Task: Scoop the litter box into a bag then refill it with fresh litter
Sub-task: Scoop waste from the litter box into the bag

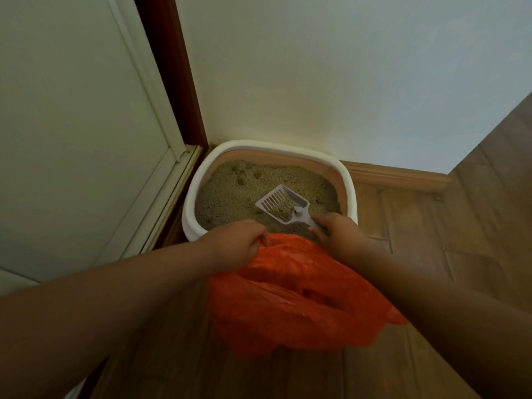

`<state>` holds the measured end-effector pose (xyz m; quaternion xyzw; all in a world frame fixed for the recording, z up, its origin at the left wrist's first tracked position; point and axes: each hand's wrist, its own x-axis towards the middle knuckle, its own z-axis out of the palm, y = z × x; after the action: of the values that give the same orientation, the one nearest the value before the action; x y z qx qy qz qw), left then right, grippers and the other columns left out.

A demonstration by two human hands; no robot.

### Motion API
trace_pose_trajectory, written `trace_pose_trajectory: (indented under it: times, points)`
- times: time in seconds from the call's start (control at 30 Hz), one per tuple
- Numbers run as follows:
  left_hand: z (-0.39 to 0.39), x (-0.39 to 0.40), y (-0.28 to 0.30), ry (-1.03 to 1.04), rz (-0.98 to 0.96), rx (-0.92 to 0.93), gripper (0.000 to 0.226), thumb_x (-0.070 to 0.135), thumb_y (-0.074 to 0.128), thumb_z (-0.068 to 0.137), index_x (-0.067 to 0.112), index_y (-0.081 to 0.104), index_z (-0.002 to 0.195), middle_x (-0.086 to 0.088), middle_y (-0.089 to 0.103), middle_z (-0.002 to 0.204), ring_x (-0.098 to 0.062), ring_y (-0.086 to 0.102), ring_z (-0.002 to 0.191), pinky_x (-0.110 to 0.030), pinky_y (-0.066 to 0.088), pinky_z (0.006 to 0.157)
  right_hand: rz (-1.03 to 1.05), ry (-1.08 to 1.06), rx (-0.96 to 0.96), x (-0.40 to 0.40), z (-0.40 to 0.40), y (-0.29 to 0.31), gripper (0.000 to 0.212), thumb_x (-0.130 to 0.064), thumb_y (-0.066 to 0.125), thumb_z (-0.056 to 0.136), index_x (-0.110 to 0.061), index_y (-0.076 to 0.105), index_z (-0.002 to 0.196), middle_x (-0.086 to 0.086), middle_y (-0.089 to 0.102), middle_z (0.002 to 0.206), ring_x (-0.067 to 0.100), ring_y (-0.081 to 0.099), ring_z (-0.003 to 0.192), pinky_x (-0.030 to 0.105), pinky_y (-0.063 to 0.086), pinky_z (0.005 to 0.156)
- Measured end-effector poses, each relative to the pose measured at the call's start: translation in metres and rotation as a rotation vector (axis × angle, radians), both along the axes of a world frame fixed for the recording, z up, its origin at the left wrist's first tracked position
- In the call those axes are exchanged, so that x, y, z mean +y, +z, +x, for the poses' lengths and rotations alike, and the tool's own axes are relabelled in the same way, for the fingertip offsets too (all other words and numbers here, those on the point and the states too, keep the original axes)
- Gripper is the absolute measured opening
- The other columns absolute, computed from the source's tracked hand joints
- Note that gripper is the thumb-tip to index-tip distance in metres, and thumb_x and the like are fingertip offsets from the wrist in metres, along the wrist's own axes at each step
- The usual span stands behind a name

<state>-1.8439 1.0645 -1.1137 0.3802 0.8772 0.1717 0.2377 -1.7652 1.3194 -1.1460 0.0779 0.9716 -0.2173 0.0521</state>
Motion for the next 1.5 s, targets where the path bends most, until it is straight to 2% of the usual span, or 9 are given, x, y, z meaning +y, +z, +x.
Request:
trace_pose_trajectory:
  times: [0.13,0.3,0.4,0.5,0.83,0.97,1.17,1.3,1.5]
  points:
    - [0.0,-0.001,0.002,-0.028,-0.035,0.018,0.028,0.024,0.053,0.101,0.025,0.062,0.127,0.008,0.055,0.126,-0.007,0.054,0.111,-0.023,0.042,0.09,0.01,-0.013,-0.005,0.002,0.006,0.003,0.04,-0.032,0.053,0.104,-0.015,0.059,0.14,0.005,0.065,0.119,0.019,0.061,0.105,0.024,0.042,0.084]
    - [0.0,-0.003,0.002,-0.048,-0.09,0.048,0.032,0.029,0.054,0.099,0.027,0.06,0.131,0.007,0.053,0.131,-0.01,0.054,0.118,-0.035,0.048,0.102,0.028,-0.002,-0.01,0.005,0.012,0.003,0.04,-0.035,0.052,0.104,-0.016,0.06,0.138,0.005,0.065,0.117,0.019,0.061,0.103,0.027,0.046,0.085]
    - [0.0,-0.003,0.003,-0.054,-0.127,0.054,0.04,0.031,0.056,0.098,0.027,0.057,0.137,0.006,0.051,0.135,-0.01,0.054,0.117,-0.033,0.048,0.1,0.04,-0.042,0.0,0.011,0.015,0.005,0.037,-0.033,0.051,0.104,-0.015,0.062,0.134,0.005,0.065,0.11,0.015,0.058,0.092,0.027,0.045,0.08]
    - [0.001,-0.002,0.003,-0.063,-0.159,0.057,0.049,0.037,0.06,0.095,0.029,0.052,0.143,0.006,0.048,0.138,-0.012,0.052,0.121,-0.034,0.048,0.101,0.052,-0.072,-0.002,0.014,0.019,0.009,0.036,-0.031,0.051,0.105,-0.015,0.061,0.135,0.008,0.066,0.114,0.021,0.062,0.099,0.032,0.049,0.086]
    - [0.003,0.001,0.008,-0.094,-0.233,0.017,0.103,0.069,0.073,0.077,0.029,0.024,0.159,0.009,0.025,0.157,-0.018,0.042,0.139,-0.038,0.046,0.108,-0.004,-0.093,-0.014,0.024,0.025,0.016,0.038,-0.031,0.054,0.104,-0.015,0.061,0.138,0.006,0.068,0.125,0.021,0.065,0.109,0.03,0.048,0.091]
    - [0.001,0.0,0.009,-0.117,-0.332,-0.082,0.121,0.076,0.072,0.072,0.031,0.006,0.162,0.014,0.005,0.165,-0.023,0.028,0.149,-0.044,0.039,0.115,-0.084,-0.119,0.051,0.029,0.028,0.024,0.036,-0.032,0.058,0.1,-0.018,0.066,0.132,0.0,0.071,0.115,0.011,0.065,0.091,0.024,0.049,0.076]
    - [0.0,-0.004,0.01,-0.167,-0.45,-0.113,0.13,0.066,0.079,0.074,0.032,-0.011,0.161,0.011,-0.014,0.168,-0.029,0.008,0.156,-0.049,0.021,0.122,-0.213,-0.056,0.056,0.043,0.033,0.036,0.029,-0.032,0.072,0.089,-0.027,0.072,0.117,-0.013,0.069,0.105,0.002,0.064,0.091,0.029,0.056,0.083]
    - [-0.003,-0.008,0.005,-0.169,-0.437,-0.119,0.137,0.057,0.086,0.07,0.036,-0.016,0.159,0.012,-0.015,0.167,-0.03,0.012,0.155,-0.051,0.026,0.12,-0.263,-0.001,0.037,0.053,0.032,0.039,0.023,-0.04,0.08,0.084,-0.032,0.074,0.105,-0.016,0.07,0.099,-0.005,0.063,0.086,0.015,0.048,0.071]
    - [-0.007,-0.013,0.001,-0.147,-0.381,-0.117,0.142,0.05,0.089,0.07,0.03,-0.02,0.159,0.011,-0.018,0.167,-0.024,0.01,0.155,-0.041,0.026,0.12,-0.23,0.168,-0.062,0.057,0.03,0.055,0.024,-0.04,0.083,0.08,-0.032,0.074,0.101,-0.017,0.07,0.095,-0.002,0.065,0.087,0.017,0.05,0.072]
